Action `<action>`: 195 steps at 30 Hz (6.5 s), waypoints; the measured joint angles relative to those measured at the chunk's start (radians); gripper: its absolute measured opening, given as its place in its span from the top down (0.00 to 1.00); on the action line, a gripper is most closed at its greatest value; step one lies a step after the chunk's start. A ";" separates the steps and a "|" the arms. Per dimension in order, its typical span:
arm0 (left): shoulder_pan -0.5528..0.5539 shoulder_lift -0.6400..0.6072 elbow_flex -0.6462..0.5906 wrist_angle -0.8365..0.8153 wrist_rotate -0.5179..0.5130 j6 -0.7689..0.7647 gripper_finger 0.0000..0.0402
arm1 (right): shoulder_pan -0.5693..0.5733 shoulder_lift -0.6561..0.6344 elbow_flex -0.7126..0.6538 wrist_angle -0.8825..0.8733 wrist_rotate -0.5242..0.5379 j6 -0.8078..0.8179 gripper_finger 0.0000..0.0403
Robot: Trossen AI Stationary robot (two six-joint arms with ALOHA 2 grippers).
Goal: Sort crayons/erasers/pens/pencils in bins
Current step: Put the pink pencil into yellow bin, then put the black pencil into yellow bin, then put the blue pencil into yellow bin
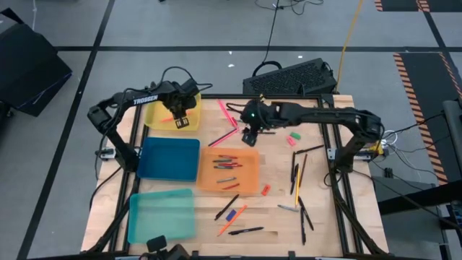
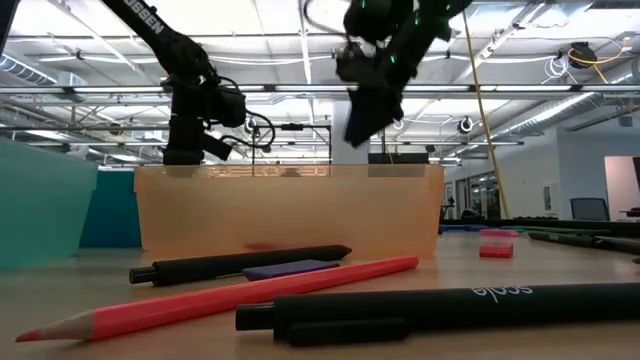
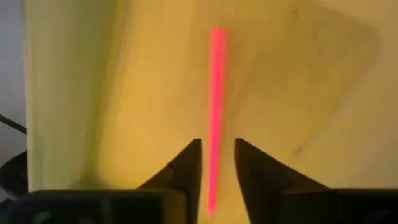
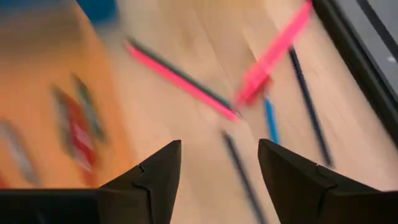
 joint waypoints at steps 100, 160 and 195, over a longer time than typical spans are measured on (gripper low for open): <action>-0.544 0.051 0.179 1.457 0.401 -0.762 0.46 | -0.014 -0.697 -0.783 1.202 -0.260 0.297 0.97; -0.038 -0.159 -0.095 0.218 -0.130 0.058 0.93 | -0.196 -0.295 -0.623 0.508 -0.179 -0.037 0.50; -0.118 -0.096 -0.054 -0.020 -0.106 0.024 0.55 | -0.339 0.074 -0.651 0.891 -0.310 -0.168 0.71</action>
